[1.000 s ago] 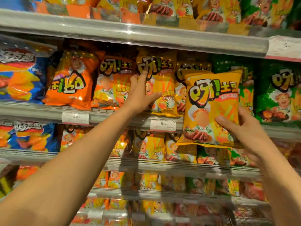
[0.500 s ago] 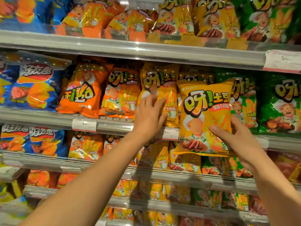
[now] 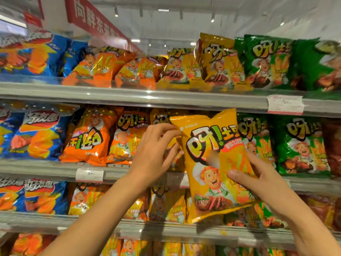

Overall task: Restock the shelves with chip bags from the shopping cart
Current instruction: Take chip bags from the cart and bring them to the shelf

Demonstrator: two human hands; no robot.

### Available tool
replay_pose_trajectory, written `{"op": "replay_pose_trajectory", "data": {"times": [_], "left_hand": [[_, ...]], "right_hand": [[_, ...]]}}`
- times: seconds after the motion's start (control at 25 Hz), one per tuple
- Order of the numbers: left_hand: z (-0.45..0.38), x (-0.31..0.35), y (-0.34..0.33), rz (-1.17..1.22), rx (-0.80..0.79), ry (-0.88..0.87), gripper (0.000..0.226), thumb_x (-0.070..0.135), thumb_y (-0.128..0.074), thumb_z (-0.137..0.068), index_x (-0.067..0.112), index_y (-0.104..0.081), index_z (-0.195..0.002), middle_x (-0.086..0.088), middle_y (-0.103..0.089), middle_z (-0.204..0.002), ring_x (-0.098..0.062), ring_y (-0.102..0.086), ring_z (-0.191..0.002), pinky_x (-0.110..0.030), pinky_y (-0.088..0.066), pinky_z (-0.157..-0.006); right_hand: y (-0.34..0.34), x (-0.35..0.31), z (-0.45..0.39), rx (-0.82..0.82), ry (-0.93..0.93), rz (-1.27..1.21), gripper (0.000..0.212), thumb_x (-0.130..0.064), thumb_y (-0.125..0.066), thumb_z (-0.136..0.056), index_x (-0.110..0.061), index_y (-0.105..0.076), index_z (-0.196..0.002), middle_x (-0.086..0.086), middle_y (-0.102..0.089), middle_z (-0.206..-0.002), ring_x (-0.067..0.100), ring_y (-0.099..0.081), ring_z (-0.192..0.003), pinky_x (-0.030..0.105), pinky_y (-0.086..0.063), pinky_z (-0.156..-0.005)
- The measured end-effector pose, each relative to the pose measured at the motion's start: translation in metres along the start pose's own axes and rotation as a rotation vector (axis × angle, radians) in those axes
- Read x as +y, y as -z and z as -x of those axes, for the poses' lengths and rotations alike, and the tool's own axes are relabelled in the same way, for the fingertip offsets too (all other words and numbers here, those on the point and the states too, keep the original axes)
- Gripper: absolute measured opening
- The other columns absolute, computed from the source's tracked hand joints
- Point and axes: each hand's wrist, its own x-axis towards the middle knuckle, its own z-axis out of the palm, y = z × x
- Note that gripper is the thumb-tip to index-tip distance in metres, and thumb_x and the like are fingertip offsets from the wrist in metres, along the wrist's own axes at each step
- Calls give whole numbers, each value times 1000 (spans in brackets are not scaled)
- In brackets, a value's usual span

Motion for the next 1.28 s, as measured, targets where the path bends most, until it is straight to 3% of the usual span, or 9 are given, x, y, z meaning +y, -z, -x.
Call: {"op": "replay_pose_trajectory", "data": {"times": [0.24, 0.4, 0.52, 0.64, 0.8, 0.96, 1.04, 1.16, 1.28], "left_hand": [[-36, 1, 33, -16, 290, 1, 37, 18, -54, -94, 8, -63, -128, -15, -56, -131, -30, -46, -126, -40, -37, -107], [-58, -24, 47, 60, 201, 101, 57, 3, -57, -85, 2, -54, -141, -17, -50, -144, -30, -35, -143, -49, -28, -120], [-77, -40, 44, 79, 62, 215, 57, 20, -62, -91, -5, -51, -141, -25, -49, -145, -42, -37, -143, -61, -26, -119], [-86, -48, 33, -167, 14, 113, 51, 18, -73, -92, 1, -57, -138, -20, -56, -136, -42, -46, -134, -64, -26, -115], [-87, -48, 28, -266, 79, 132, 46, 32, -55, -99, 7, -58, -137, -14, -59, -130, -36, -50, -129, -56, -24, -120], [-89, -45, 26, -259, 72, 171, 47, 38, -46, -100, 12, -58, -137, -7, -59, -133, -28, -48, -133, -50, -20, -123], [-88, -46, 26, -261, 82, 167, 46, 38, -46, -100, 13, -58, -137, -6, -59, -133, -27, -48, -133, -49, -20, -124], [-88, -48, 24, -268, 72, 162, 46, 40, -43, -101, 14, -58, -137, -4, -58, -135, -25, -47, -133, -47, -19, -124], [-88, -51, 19, -277, 91, 161, 47, 41, -40, -101, 16, -58, -136, -2, -58, -134, -24, -47, -133, -47, -19, -124]], "right_hand": [[-2, -32, 12, -130, -34, -219, 57, -60, -79, -73, -40, -66, -125, -5, -68, -131, 16, -66, -120, 22, -55, -91], [-15, -51, 17, -228, 9, -216, 61, -55, -83, -73, -39, -63, -128, -6, -66, -135, 18, -62, -125, 28, -53, -99], [-18, -81, -10, -161, 118, -226, 52, -44, -80, -81, -34, -63, -129, -1, -69, -130, 21, -67, -118, 28, -57, -88], [-16, -120, -70, -45, 222, -252, 48, -35, -75, -86, -27, -61, -131, 1, -72, -125, 22, -71, -111, 32, -60, -81], [-5, -153, -164, 175, 263, -324, 45, -31, -74, -89, -18, -60, -130, 4, -74, -119, 21, -73, -106, 39, -61, -85], [4, -160, -233, 301, 144, -369, 53, -24, -73, -91, -14, -51, -137, 9, -69, -126, 25, -71, -108, 44, -60, -86], [2, -152, -248, 266, 18, -274, 53, -22, -73, -91, -13, -50, -138, 11, -68, -127, 24, -73, -101, 41, -62, -79], [2, -142, -253, 106, -139, -185, 44, -22, -72, -91, -12, -56, -131, 7, -78, -105, 16, -77, -76, 30, -60, -56], [5, -143, -252, 60, -180, -250, 38, -21, -71, -92, -13, -59, -127, 5, -80, -92, 18, -78, -76, 31, -60, -55]]}}
